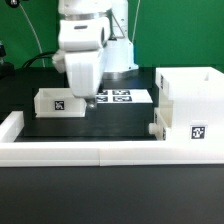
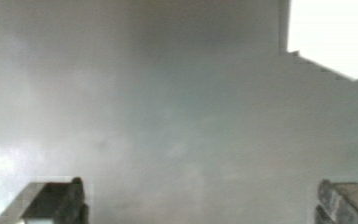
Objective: Assemble drawer
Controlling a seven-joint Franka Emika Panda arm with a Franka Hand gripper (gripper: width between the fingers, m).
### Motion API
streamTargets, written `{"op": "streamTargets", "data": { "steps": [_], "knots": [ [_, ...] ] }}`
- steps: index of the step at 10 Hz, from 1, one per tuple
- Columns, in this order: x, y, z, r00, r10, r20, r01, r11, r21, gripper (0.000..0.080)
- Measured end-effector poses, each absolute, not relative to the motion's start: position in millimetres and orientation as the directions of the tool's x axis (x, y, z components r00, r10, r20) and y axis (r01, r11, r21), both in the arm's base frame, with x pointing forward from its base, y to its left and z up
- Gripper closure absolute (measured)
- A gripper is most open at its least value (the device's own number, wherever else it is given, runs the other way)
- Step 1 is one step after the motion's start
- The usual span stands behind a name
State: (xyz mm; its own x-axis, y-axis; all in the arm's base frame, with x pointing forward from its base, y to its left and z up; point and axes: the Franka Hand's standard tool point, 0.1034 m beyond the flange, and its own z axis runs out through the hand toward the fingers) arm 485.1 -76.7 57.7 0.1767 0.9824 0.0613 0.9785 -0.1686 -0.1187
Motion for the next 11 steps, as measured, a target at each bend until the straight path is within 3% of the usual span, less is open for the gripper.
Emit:
{"op": "streamTargets", "data": {
  "steps": [2,7,11],
  "knots": [
    [462.5,-96.3,51.3,0.236,0.969,0.066,0.965,-0.226,-0.135,0.0151],
    [463.7,-94.0,51.2,0.535,0.845,0.025,0.838,-0.526,-0.15,0.0151],
    [429.4,-100.7,63.2,0.809,0.588,-0.007,0.584,-0.804,-0.111,0.0151]
  ]
}}
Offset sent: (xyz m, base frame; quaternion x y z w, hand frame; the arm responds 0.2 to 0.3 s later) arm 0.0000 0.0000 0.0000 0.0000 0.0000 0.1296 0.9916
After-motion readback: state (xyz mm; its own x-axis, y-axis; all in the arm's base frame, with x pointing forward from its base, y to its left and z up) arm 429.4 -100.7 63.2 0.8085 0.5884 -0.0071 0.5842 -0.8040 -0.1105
